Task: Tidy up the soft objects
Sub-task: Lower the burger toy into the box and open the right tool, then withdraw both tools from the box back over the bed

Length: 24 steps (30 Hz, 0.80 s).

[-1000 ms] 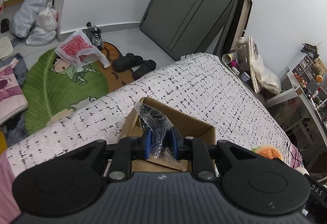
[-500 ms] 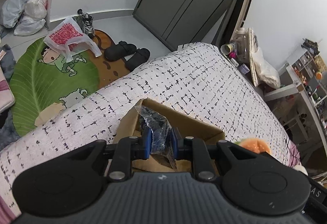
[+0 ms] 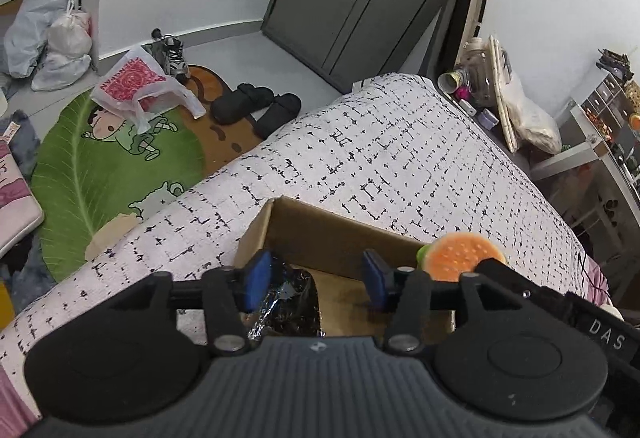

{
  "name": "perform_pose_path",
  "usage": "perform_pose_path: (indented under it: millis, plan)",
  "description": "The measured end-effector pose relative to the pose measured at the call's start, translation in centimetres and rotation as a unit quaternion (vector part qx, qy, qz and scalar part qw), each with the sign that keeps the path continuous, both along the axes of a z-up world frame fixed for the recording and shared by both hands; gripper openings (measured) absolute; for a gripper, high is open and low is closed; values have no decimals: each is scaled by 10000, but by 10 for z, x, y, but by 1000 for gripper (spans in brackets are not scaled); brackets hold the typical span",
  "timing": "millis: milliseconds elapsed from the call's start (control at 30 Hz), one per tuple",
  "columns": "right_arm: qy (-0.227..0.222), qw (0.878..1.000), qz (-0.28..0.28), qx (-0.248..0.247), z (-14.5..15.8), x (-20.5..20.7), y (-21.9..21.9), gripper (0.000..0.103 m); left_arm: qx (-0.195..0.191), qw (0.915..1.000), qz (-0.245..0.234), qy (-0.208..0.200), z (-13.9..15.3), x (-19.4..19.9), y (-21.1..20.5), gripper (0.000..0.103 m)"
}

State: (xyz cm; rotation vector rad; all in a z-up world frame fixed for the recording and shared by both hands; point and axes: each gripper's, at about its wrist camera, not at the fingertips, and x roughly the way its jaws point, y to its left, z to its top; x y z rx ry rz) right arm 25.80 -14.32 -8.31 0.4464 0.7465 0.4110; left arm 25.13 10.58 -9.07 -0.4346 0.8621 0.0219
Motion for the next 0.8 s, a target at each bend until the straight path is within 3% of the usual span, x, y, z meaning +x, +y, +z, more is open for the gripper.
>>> perform_pose_path:
  millis: [100, 167, 267, 400, 567, 700, 800]
  plan:
    - [29, 9997, 182, 184, -3, 0, 0, 34, 94, 9999, 136, -13, 4, -6, -1, 63]
    - [90, 9997, 146, 182, -4, -3, -2, 54, 208, 9996, 190, -36, 8, -11, -3, 69]
    - [52, 10000, -14, 33, 2, -10, -7, 63, 296, 9993, 147, -145, 16, -19, -5, 78]
    - [32, 9999, -112, 72, 10, -17, -16, 74, 548, 9981, 240, -114, 28, -30, -13, 78]
    - [-220, 9992, -279, -165, 22, -32, -24, 99, 439, 9981, 335, -256, 40, -47, -18, 78]
    - [-352, 9988, -298, -181, 31, -40, -32, 103, 615, 9951, 483, -606, 53, -64, -27, 78]
    - [-403, 9984, -308, -232, 35, -44, -36, 103, 862, 9932, 327, -712, 63, -71, -38, 79]
